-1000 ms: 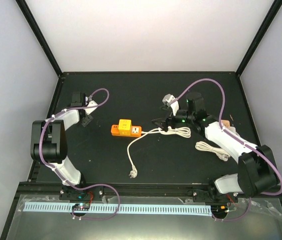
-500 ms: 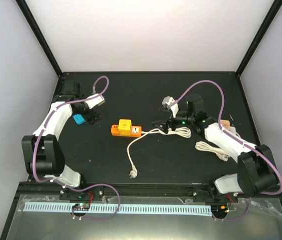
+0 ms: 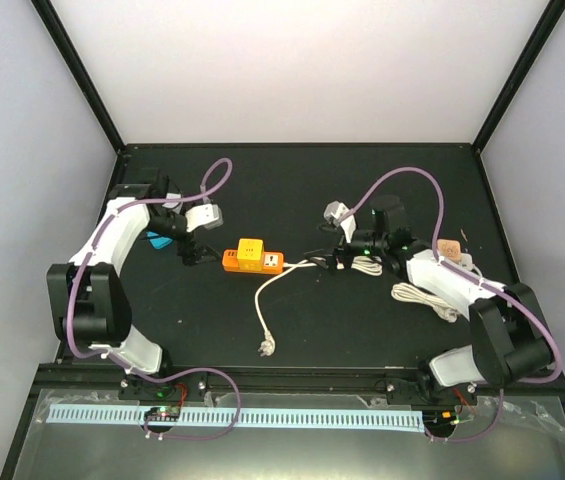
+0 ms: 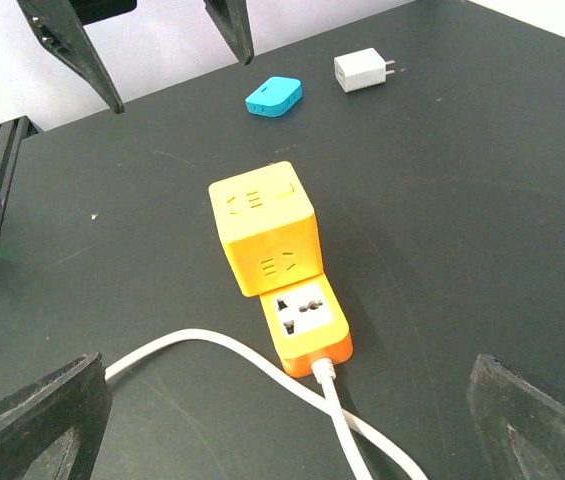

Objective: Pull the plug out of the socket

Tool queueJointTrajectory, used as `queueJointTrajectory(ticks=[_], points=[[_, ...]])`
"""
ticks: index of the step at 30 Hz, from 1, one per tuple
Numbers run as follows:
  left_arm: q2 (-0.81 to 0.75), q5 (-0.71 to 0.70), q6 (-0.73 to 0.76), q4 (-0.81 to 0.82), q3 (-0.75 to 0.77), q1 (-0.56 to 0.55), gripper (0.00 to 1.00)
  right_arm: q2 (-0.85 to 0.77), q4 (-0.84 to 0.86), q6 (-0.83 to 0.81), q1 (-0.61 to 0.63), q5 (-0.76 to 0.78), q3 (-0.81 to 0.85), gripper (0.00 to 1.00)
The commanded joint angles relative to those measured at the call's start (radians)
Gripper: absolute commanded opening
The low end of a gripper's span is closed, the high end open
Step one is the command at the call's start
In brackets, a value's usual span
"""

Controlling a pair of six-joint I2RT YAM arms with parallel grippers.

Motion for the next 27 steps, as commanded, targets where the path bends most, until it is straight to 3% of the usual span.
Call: queueJointTrajectory(ticks=[1, 10, 16, 27], points=[[0.034, 0.054, 0.073, 0.014, 0.025, -0.057, 0.99, 0.036, 0.066, -0.03, 0.018, 0.015, -0.018, 1.0], [0.081, -0.011, 0.08, 0.117, 0.027, -0.145, 0.99, 0.196, 0.141, -0.105, 0.182, 0.184, 0.027, 1.0], [0.121, -0.05, 0.094, 0.135, 0.033, -0.183, 0.98, 0.318, 0.157, -0.104, 0.197, 0.212, 0.113, 1.0], [0.173, -0.1, 0.048, 0.236, -0.006, -0.255, 0.93, 0.403, 0.234, -0.152, 0.22, 0.236, 0.097, 1.0]])
